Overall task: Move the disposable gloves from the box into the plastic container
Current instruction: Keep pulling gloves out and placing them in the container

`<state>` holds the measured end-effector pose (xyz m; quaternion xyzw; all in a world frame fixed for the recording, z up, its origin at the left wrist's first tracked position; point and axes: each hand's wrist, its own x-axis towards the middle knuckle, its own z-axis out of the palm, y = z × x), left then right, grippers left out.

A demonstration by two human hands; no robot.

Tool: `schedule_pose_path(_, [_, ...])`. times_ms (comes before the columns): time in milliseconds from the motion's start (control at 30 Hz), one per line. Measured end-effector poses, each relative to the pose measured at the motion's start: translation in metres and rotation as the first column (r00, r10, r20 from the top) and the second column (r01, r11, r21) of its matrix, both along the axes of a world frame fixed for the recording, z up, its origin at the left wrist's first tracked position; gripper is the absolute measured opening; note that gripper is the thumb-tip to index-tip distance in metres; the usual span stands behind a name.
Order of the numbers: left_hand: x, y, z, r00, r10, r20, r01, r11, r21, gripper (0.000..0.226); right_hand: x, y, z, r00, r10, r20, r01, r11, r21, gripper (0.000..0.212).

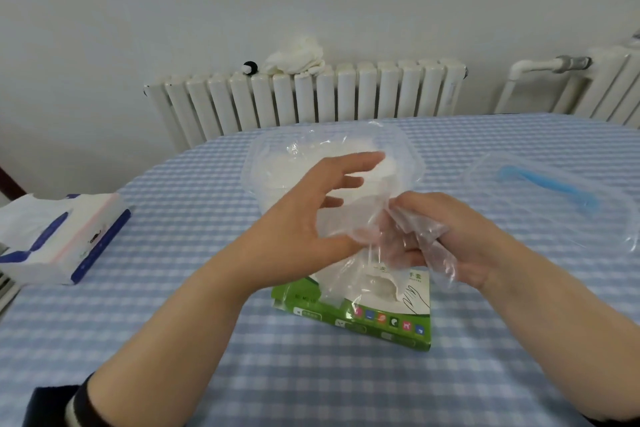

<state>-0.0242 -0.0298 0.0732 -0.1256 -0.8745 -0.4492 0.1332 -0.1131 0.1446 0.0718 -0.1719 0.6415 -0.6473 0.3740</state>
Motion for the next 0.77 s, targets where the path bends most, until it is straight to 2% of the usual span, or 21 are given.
schedule_pose_path(67, [-0.005,0.006,0.006,0.995,0.062,-0.075,-0.062,0.998,0.0,0.027,0.001,0.0,-0.001,0.999,0.042,-0.005,-0.041,0.998,0.04,0.05])
schedule_pose_path(133, [-0.013,0.007,0.01,0.984,0.176,-0.027,-0.173,0.98,0.096,0.007,0.001,0.002,0.0,0.997,0.072,0.002,-0.072,0.996,0.051,0.049])
schedule_pose_path(167, [-0.016,0.007,0.012,0.976,0.215,0.035,-0.218,0.961,0.171,0.009,0.0,0.003,0.0,0.997,0.075,0.013,-0.076,0.996,0.038,0.046])
schedule_pose_path(267, [-0.022,-0.001,0.014,0.949,0.198,0.247,-0.267,0.92,0.287,0.048,-0.004,0.005,0.002,0.998,0.065,0.028,-0.063,0.996,-0.062,0.03])
schedule_pose_path(334, [-0.019,-0.004,0.013,0.936,0.133,0.325,-0.244,0.912,0.329,0.051,-0.007,0.006,0.003,0.997,0.069,0.031,-0.064,0.988,-0.139,0.033])
schedule_pose_path(400, [-0.018,-0.003,0.011,0.944,0.142,0.298,-0.256,0.885,0.388,0.039,-0.01,0.008,0.003,0.998,0.061,0.01,-0.058,0.984,-0.171,0.033])
schedule_pose_path(534, [-0.024,-0.003,0.011,0.934,0.296,0.199,-0.356,0.757,0.548,0.028,-0.012,0.009,0.002,0.996,0.066,-0.062,-0.074,0.987,-0.141,0.041])
schedule_pose_path(667, [-0.031,-0.006,0.017,0.901,0.427,0.078,-0.41,0.78,0.472,0.024,-0.014,0.011,0.004,0.999,0.011,-0.041,-0.016,0.994,-0.107,0.039])
schedule_pose_path(767, [-0.036,-0.008,0.02,0.89,0.456,-0.001,-0.427,0.834,0.349,0.025,-0.018,0.014,0.003,1.0,0.008,-0.006,-0.009,0.993,-0.121,0.065])
